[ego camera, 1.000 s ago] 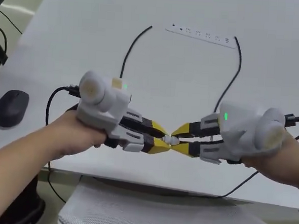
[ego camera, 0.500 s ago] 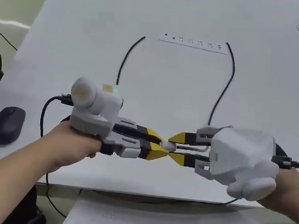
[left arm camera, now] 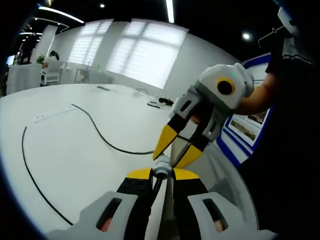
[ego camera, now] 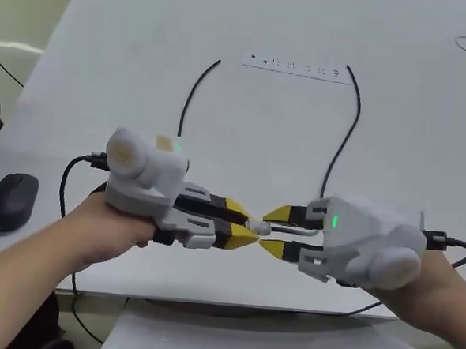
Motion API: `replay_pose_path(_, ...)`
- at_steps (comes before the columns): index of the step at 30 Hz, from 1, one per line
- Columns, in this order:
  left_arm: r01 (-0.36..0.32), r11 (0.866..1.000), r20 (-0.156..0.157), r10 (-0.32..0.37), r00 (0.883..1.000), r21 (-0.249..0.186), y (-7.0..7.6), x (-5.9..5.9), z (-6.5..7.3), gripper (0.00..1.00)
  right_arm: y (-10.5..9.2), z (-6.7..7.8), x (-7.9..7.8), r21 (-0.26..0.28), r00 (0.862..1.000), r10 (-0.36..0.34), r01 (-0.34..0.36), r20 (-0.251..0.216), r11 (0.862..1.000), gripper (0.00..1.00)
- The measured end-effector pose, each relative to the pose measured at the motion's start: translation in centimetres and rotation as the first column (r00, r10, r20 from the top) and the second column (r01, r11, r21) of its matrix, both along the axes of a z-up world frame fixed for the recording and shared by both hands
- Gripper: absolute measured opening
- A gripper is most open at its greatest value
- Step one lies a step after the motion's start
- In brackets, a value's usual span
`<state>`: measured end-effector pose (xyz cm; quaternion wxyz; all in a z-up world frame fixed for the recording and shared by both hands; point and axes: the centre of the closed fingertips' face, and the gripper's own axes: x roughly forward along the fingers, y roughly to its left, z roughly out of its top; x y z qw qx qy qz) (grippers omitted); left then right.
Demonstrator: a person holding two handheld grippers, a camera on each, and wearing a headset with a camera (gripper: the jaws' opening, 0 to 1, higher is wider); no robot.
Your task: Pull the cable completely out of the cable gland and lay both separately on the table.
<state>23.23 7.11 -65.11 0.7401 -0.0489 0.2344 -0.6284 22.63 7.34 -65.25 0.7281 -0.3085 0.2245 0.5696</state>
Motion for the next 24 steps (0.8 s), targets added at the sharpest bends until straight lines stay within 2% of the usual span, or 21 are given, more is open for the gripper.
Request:
replay_pose_path(1,-0.001,1.0,0.022,0.001,1.0,0.001,0.1,0.1,0.1,0.14,0.0,0.4,0.1,0.031,0.999,-0.026,0.027,-0.019,0.999,0.12)
replay_pose_path(2,-0.005,1.0,0.044,0.005,0.999,0.002,0.1,0.2,0.2,0.14,-0.1,0.8,0.1,0.083,0.995,-0.07,0.076,-0.076,0.994,0.13)
replay_pose_path(3,-0.01,1.0,0.064,0.01,0.998,0.003,0.2,0.4,0.3,0.14,-0.3,1.0,0.4,0.105,0.991,-0.099,0.109,-0.092,0.989,0.15)
replay_pose_path(4,-0.009,1.0,0.063,0.009,0.998,0.005,0.3,0.4,0.4,0.14,-1.0,0.9,0.9,0.102,0.984,-0.148,0.158,-0.098,0.982,0.2)
replay_pose_path(5,-0.007,1.0,0.08,0.006,0.997,0.008,0.3,0.5,0.4,0.14,-1.6,0.6,1.1,0.08,0.979,-0.177,0.186,-0.105,0.979,0.21)
replay_pose_path(6,-0.004,1.0,0.111,0.003,0.994,0.008,0.3,0.5,0.6,0.14,-2.5,0.2,1.2,0.051,0.969,-0.216,0.223,-0.121,0.973,0.21)
replay_pose_path(7,-0.002,1.0,0.122,0.001,0.993,0.009,0.3,0.5,0.6,0.14,-2.9,-0.1,1.4,0.04,0.964,-0.234,0.24,-0.124,0.97,0.2)
replay_pose_path(8,0.001,1.0,0.124,-0.003,0.992,0.016,0.2,0.4,0.6,0.14,-3.3,-0.4,1.7,0.032,0.958,-0.263,0.268,-0.112,0.963,0.2)
replay_pose_path(10,0.003,1.0,0.143,-0.007,0.99,0.028,0.2,0.5,0.5,0.14,-3.6,-0.8,1.5,0.014,0.956,-0.276,0.279,-0.1,0.96,0.19)
replay_pose_path(12,0.007,0.999,0.142,-0.011,0.99,0.032,0.0,0.5,0.5,0.14,-3.2,-1.0,1.1,0.015,0.958,-0.273,0.275,-0.084,0.961,0.19)
replay_pose_path(15,0.009,0.999,0.148,-0.014,0.989,0.034,-0.1,0.5,0.5,0.14,-3.0,-1.4,1.2,-0.026,0.965,-0.264,0.264,-0.002,0.964,0.17)
replay_pose_path(21,0.021,0.999,0.15,-0.028,0.988,0.05,-0.5,0.2,0.1,0.14,-1.7,-1.2,1.2,-0.029,0.968,-0.244,0.246,0.06,0.969,0.06)
replay_pose_path(24,0.017,0.998,0.146,-0.024,0.989,0.053,-0.5,0.2,0.0,0.14,-1.5,-1.2,1.2,-0.035,0.969,-0.235,0.238,0.076,0.971,0.04)
